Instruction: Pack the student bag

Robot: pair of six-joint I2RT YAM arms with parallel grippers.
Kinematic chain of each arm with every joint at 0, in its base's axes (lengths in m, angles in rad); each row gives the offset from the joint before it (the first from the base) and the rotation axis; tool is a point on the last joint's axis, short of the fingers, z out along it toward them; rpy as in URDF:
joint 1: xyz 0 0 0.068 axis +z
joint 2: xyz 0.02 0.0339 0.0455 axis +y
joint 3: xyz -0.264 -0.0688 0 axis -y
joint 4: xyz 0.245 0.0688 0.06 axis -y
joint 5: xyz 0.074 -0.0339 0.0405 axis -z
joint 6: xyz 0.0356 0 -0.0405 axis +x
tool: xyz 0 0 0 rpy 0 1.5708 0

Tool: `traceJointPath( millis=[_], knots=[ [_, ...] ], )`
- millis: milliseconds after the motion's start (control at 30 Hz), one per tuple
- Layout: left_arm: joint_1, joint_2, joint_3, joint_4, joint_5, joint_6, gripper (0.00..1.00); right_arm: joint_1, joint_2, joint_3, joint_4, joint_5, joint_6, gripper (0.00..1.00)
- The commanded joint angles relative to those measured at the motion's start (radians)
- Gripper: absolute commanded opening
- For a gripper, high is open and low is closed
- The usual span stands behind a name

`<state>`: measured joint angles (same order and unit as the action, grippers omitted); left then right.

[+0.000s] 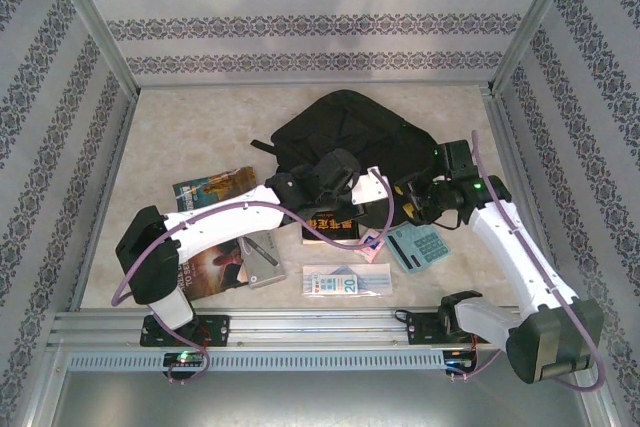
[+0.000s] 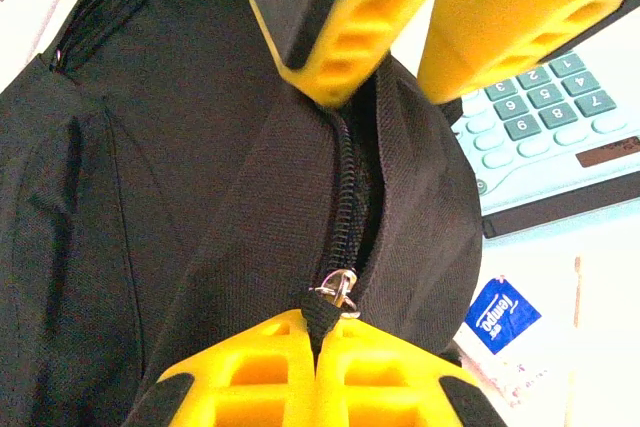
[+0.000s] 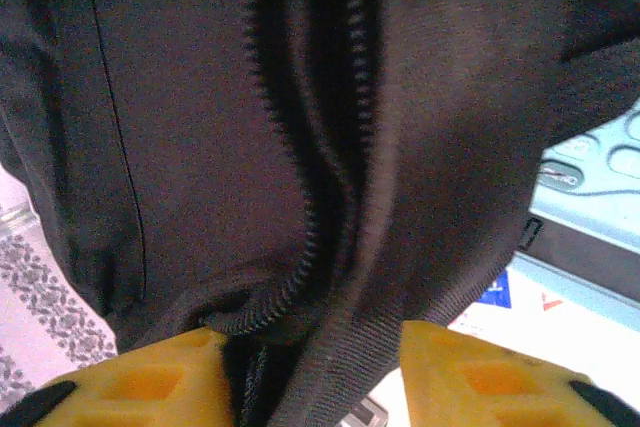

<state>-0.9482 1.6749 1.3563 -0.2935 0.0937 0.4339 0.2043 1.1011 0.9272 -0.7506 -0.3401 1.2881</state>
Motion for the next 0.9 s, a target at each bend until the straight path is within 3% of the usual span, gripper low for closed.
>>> traceJointPath(
  millis=[0, 133, 300, 867],
  knots=[
    [-0.018, -0.014, 0.028, 0.051, 0.022, -0.024, 0.00, 0.036, 0.014, -0.026, 0.097, -0.030, 0.039, 0.29],
    [-0.017, -0.014, 0.014, 0.061, -0.016, -0.011, 0.00, 0.051, 0.029, -0.024, 0.047, 0.023, -0.033, 0.00],
    [0.009, -0.027, -0.028, 0.092, -0.067, 0.001, 0.00, 0.062, 0.040, -0.014, -0.051, 0.076, -0.121, 0.00],
    [0.124, -0.084, -0.160, 0.130, -0.098, -0.009, 0.00, 0.052, 0.045, -0.020, -0.122, 0.125, -0.231, 0.00]
  ],
)
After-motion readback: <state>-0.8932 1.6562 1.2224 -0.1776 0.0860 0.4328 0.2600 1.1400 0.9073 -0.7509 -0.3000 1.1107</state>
